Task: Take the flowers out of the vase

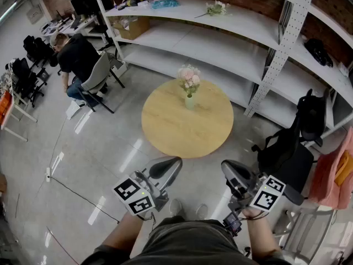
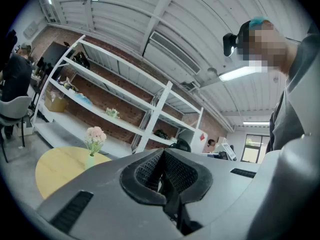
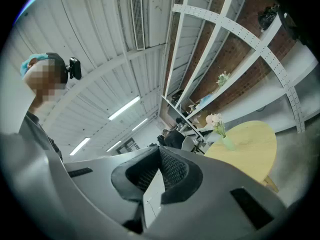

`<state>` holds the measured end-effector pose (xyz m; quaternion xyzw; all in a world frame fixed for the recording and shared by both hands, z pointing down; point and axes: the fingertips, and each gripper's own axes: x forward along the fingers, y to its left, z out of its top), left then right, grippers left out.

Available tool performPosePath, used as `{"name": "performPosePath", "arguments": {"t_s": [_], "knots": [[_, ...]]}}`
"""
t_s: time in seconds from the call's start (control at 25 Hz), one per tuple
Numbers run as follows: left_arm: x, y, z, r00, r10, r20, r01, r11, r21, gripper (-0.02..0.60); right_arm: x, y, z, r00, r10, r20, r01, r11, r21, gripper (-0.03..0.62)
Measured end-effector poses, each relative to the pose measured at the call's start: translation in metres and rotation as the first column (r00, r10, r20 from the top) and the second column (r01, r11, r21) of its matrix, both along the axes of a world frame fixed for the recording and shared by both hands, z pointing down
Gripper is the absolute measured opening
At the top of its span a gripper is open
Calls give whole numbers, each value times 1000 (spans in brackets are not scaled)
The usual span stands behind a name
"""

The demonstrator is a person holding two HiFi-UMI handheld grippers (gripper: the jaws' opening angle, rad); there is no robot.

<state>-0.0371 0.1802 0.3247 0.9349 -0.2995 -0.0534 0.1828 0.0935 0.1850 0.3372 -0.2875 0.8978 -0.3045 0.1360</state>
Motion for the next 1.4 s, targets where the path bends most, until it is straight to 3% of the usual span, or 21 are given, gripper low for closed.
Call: {"name": "performPosePath", "arguments": {"t_s": [0.48,0.84,1.04,1.4], "knots": [[10,13,7,1000,-11,3,11,1000,-13,9,8,14,4,1000,-6,10,7,1000,-1,15],[35,5,5,999,-38,13,38,999,6,11,44,17,11,999,-4,49,5,1000,-23,17],[47,-1,6,998,-60,26,60,998,6,11,64,8,17,997,-15,76,19,999,-44,17],[43,-41,14,996,-85,23,85,996,-6,11,64,-31,24,998,-36,57,39,998,-55,17]]}}
